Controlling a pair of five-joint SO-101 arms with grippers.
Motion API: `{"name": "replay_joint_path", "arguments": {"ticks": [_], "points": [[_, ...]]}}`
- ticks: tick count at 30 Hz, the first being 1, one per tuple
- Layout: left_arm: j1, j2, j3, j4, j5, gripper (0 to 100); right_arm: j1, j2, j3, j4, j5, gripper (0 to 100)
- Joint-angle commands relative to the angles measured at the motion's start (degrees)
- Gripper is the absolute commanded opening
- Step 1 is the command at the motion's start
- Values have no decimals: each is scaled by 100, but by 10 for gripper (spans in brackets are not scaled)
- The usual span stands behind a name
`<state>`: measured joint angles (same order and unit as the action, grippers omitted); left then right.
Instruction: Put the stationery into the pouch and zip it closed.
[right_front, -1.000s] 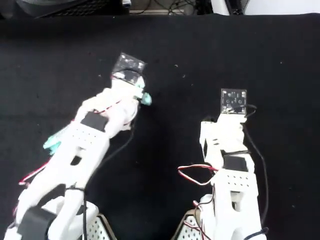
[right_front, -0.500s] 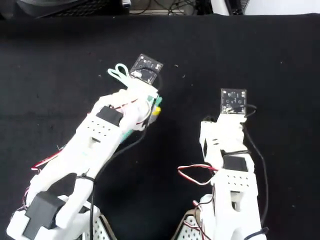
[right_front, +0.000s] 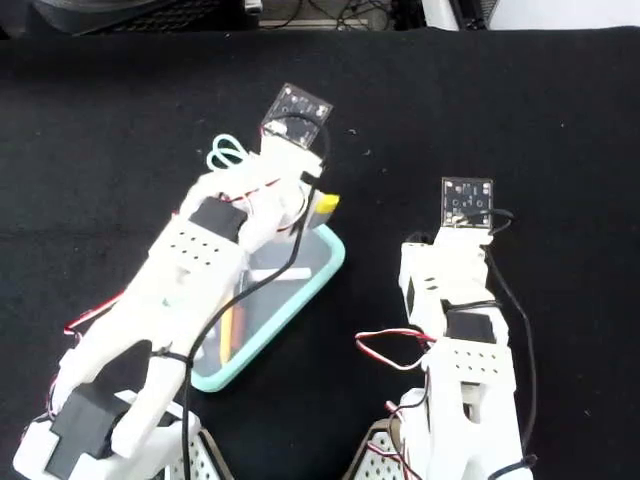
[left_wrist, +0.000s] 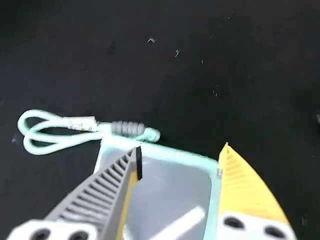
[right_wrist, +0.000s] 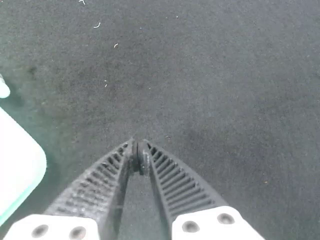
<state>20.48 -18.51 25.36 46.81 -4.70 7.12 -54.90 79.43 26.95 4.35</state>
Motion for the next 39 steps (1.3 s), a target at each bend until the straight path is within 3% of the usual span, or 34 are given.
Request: {"name": "replay_joint_path", "arguments": {"ticks": [1, 4, 6, 11, 14, 20, 26, 31, 39], "points": [[-576, -712, -681, 1363, -264, 167, 53, -75, -22, -123, -18, 12], [-1508, -1398, -716, 2075, -747, 18, 35, -84, -22, -123, -18, 12], [-2264, -1864, -435, 2277, -774, 73, -70, -84, -22, -132, -9, 12], [-3407, -3156, 1191, 2330, -782, 75, -563, -92, 40, -193, 0, 13], [-3846, -4044, 2633, 2215, -826, 79, -703, -92, 215, -686, 0, 25], [-4963, -6180, 4884, 958, -826, 77, -651, -92, 998, -1538, 0, 29], [-5086, -8615, 6571, 721, -826, 79, -589, -92, 1560, -1530, 0, 29], [-5077, -8255, 6870, 721, -800, 78, -396, -101, 1516, -1354, 0, 28], [-5077, -8413, 7204, 1486, -782, 80, -501, -796, 1086, 1257, -53, 32]]}}
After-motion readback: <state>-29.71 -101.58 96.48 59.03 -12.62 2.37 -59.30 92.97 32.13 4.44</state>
